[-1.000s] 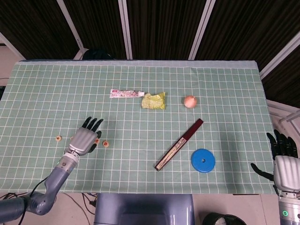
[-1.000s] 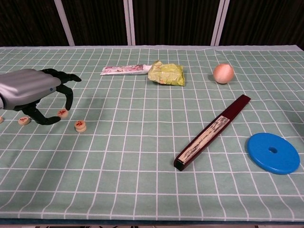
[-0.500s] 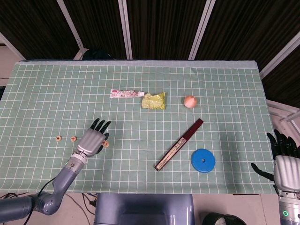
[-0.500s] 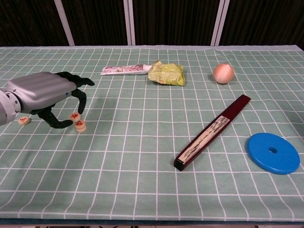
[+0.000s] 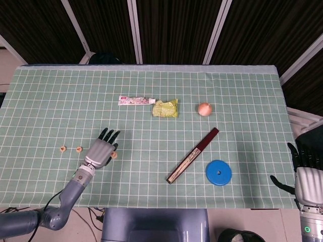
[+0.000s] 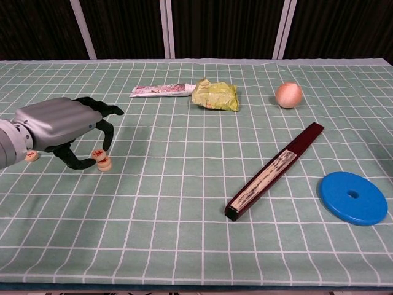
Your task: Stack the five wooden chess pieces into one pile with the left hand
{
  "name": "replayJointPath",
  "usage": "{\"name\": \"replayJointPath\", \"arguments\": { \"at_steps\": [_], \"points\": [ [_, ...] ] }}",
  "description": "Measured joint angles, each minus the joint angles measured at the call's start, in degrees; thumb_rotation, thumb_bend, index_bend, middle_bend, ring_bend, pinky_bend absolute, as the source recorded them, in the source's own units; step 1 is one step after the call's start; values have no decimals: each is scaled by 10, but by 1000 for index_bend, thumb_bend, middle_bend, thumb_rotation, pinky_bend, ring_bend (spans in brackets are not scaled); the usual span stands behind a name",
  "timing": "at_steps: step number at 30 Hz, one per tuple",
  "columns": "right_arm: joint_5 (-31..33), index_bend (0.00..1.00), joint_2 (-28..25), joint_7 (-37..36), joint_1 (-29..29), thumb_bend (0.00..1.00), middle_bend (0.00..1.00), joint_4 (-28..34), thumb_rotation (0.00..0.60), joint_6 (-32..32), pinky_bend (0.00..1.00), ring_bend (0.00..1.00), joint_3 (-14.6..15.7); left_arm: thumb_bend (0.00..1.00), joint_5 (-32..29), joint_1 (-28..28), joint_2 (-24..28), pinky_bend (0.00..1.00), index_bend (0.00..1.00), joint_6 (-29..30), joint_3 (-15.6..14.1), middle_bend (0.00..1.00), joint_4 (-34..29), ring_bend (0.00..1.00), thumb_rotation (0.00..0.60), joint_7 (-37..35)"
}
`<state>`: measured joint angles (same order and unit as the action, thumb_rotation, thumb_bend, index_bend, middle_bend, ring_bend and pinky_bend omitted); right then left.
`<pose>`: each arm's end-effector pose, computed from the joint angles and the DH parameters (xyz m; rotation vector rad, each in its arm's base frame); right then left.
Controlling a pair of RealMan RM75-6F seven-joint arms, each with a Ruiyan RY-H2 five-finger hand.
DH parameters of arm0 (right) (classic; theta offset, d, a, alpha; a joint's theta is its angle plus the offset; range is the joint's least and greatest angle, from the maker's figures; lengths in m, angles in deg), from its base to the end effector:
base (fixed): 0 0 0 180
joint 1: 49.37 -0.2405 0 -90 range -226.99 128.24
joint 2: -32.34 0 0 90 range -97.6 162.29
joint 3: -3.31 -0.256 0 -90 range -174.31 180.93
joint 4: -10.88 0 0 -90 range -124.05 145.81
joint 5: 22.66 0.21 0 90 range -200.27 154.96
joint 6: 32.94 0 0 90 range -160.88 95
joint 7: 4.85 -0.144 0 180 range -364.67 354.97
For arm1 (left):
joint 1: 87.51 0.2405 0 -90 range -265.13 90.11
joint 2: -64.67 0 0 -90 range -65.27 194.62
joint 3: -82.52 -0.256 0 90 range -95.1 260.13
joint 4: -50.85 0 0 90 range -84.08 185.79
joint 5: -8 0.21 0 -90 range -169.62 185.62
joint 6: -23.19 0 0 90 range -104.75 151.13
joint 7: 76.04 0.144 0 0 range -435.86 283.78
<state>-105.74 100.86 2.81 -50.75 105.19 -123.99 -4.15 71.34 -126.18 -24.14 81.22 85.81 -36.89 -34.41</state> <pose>-0.3044 -0.1761 0.1601 1.2098 -0.8182 0.9167 -0.1776 0.3026 -0.0299 -2.0087 -0.6426 -0.6174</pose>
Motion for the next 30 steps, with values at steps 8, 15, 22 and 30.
{"name": "replayJointPath", "arguments": {
  "at_steps": [8,15,22,30],
  "points": [
    [1,81,-1,0,0,233,13,1,600,0,0,0,0,334,-6,-3,-5,0,446,2,-2,26,4,0,600,6],
    [3,81,-1,1,0,232,13,1,600,1,0,0,0,334,-8,-6,-9,0,446,3,-4,26,7,0,600,11],
    [3,81,0,1,0,233,13,1,600,0,0,0,-1,334,-10,-8,-12,0,440,7,-5,22,7,0,600,15],
    [3,81,0,2,1,233,13,1,600,-1,0,0,-1,334,-12,-9,-14,0,436,9,-8,19,9,0,600,20]
  ]
}}
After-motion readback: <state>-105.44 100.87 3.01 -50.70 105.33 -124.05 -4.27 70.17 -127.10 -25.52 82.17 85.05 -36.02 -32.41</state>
